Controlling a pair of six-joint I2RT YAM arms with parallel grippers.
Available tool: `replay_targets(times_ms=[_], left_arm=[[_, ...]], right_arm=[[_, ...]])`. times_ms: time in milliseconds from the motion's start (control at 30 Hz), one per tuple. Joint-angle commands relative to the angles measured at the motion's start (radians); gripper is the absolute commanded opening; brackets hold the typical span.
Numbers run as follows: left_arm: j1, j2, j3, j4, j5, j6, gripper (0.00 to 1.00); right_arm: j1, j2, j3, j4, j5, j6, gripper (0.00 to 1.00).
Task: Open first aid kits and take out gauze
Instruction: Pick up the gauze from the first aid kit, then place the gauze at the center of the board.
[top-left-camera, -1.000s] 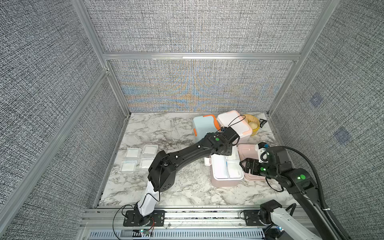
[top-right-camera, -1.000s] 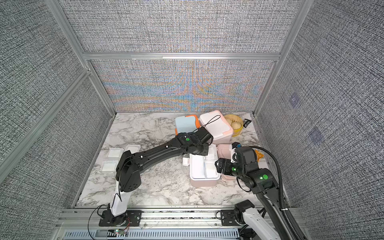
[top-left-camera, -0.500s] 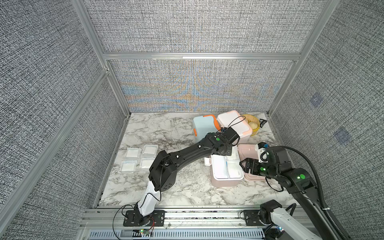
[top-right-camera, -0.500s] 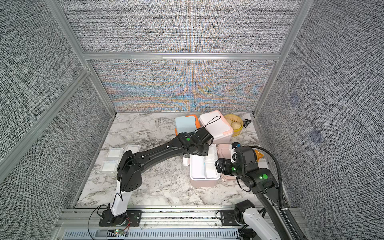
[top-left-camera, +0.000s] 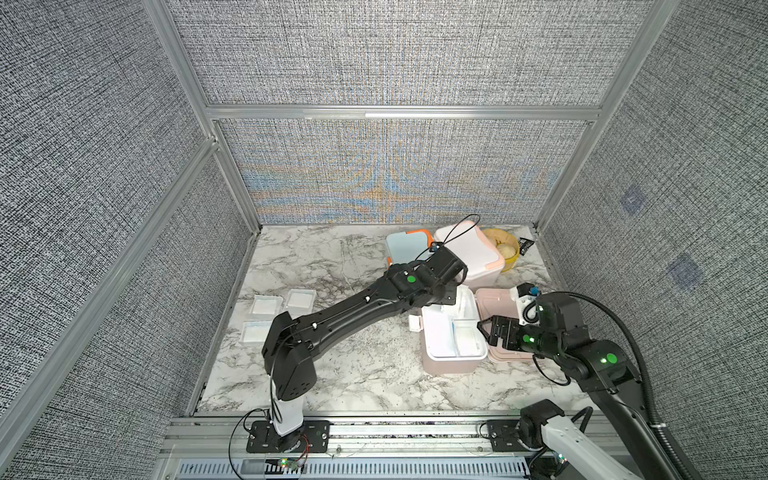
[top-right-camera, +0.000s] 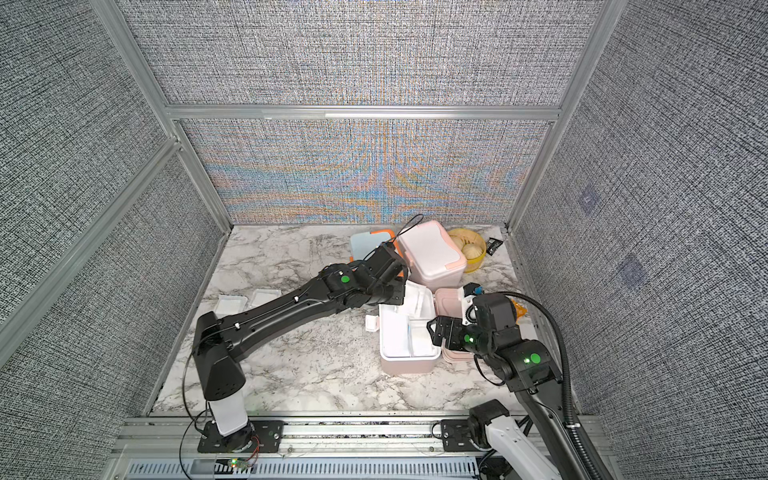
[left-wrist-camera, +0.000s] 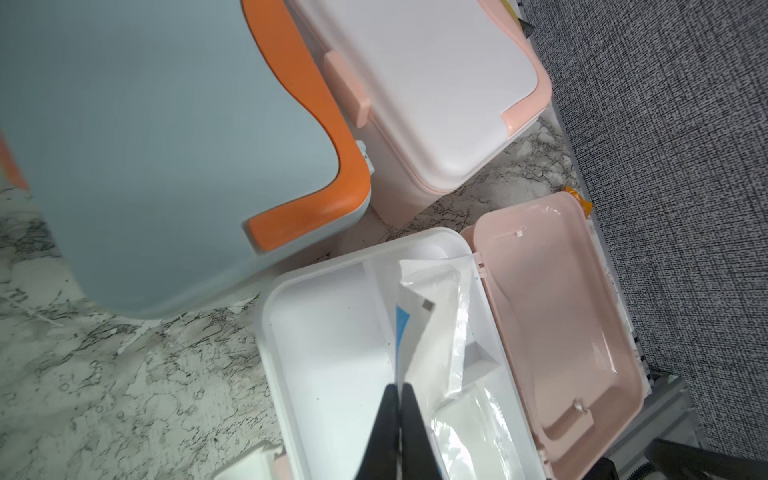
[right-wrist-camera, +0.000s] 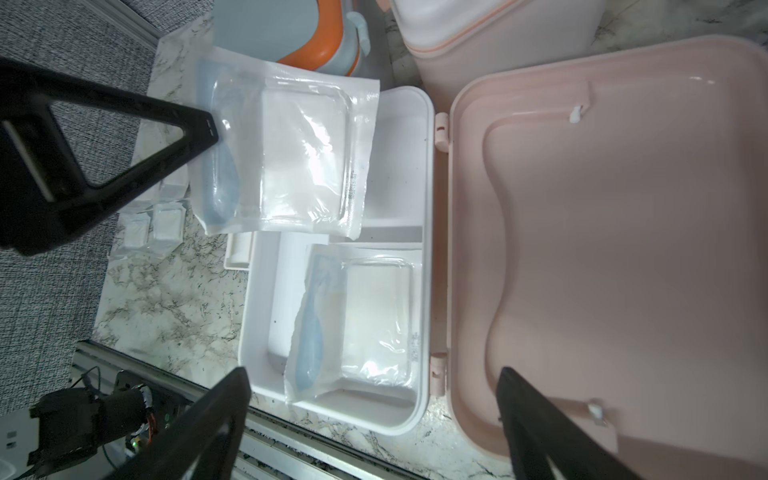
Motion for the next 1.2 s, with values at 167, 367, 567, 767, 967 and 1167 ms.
replay_targets(times_ms=[167,367,567,767,967,1167], left_arm=[[0.027,-0.267,-0.285,0.208,-0.17,-0.064,0.0],[0.102,-0.528,-0.549,0.277,-0.334,-0.182,0.0],[0.217,-0.721,-0.766,0.304,-0.442,-0.324,0.0],[0.352,-0.731,-0.908,0.33,-0.45,-0.532,0.0],[0.468,-0.617,-1.008,0.464,-0.371,-0.75,0.0],[0.534,-0.446,-1.031,0.585,-0.293,-0.919,0.0]], right_arm=[[0.038,-0.004,-0.005,0.102,-0.179,-0.024,0.99],[0.204,0.058,0.017,0.168,-0.129,-0.016,0.99],[0.404,0.157,0.07,0.2,-0.004,-0.033,0.99],[0.526,0.265,0.132,0.22,0.081,-0.046,0.99],[0.552,0.319,0.138,0.237,0.095,-0.042,0.99],[0.554,0.341,0.138,0.236,0.098,-0.045,0.99]])
